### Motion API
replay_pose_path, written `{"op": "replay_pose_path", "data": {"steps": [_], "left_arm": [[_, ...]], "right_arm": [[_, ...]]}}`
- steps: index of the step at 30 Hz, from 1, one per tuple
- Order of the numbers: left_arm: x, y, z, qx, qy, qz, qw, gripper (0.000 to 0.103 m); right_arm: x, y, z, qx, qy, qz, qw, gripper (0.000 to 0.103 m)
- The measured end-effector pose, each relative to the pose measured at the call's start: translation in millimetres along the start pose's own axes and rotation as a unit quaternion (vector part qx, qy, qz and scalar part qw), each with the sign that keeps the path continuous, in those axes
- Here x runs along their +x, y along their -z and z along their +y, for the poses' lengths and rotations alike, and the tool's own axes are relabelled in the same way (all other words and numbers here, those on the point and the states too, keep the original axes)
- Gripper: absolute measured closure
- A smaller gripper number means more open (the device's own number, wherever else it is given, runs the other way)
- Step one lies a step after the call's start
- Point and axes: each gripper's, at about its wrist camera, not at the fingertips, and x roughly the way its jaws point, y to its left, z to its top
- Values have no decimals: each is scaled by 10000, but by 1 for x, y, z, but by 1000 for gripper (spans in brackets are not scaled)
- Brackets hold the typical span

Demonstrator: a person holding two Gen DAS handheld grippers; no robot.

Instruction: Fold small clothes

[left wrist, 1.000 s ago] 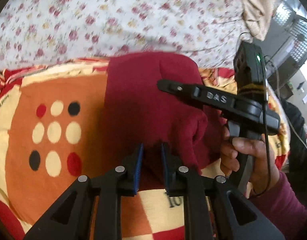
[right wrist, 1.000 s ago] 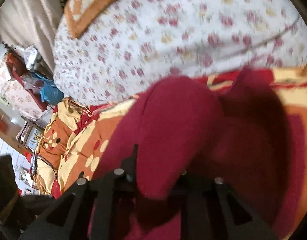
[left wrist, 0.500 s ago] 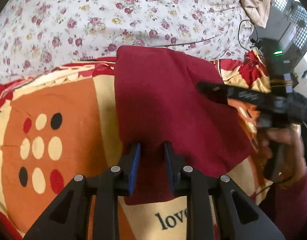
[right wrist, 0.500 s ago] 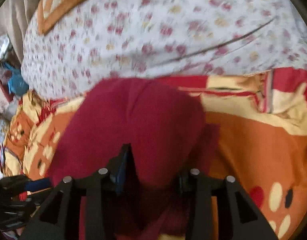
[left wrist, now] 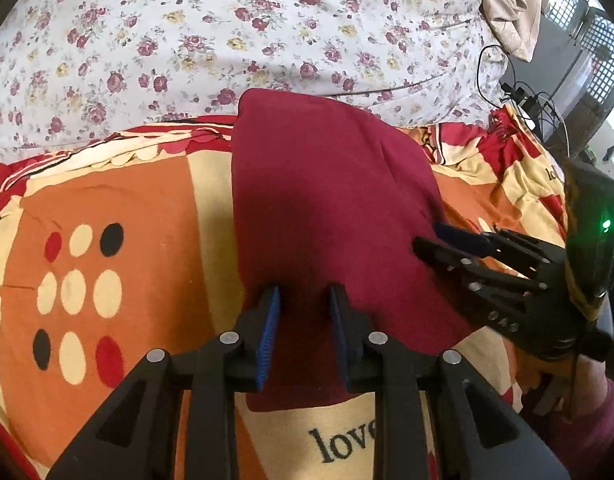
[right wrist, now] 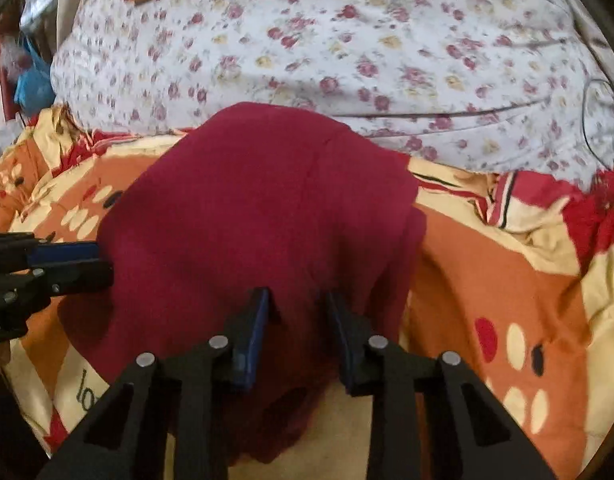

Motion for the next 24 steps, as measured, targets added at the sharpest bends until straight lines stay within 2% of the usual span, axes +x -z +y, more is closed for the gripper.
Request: {"op": "replay_pose_path", "data": {"steps": [4, 6, 9, 11, 12, 15, 17, 18, 19, 21, 24], "left_arm": [[-2, -1, -3, 25, -89, -15, 10000, 88], [-4, -2, -3, 29, -125, -31, 9999, 88], [-7, -6, -3, 27, -140, -74, 9999, 88], [-9, -10, -2, 35, -144, -125, 9998, 88], [-10, -12, -2, 37, -146, -163, 9998, 88], [-8, -20, -1, 58, -101, -187, 9998, 77], [-4, -26, 0, 69, -2, -233, 9997, 74], [-2, -29, 2, 73, 78, -255, 9996, 72], [0, -32, 4, 54, 231, -281, 9993, 71], [5, -40, 15, -99, 631, -347, 9974, 58], [16, -48, 28, -352, 1036, -401, 9932, 45]], "right_arm": [[-10, -1, -9, 287, -106, -11, 9995, 72], [-19, -4, -11, 439, -141, -118, 9989, 68], [-27, -11, -17, 734, -88, -397, 9965, 54], [-21, -13, -23, 913, 14, -371, 9951, 33], [-18, -13, -25, 974, 23, -334, 9947, 30], [2, -9, -35, 1265, -78, -165, 9918, 26], [15, -4, -45, 1563, -268, -70, 9873, 14], [18, -2, -48, 1658, -328, -55, 9856, 12], [22, 0, -53, 1784, -452, -48, 9829, 10], [27, 5, -62, 2001, -754, -69, 9768, 9], [33, 7, -70, 2071, -1066, -191, 9723, 9]]}}
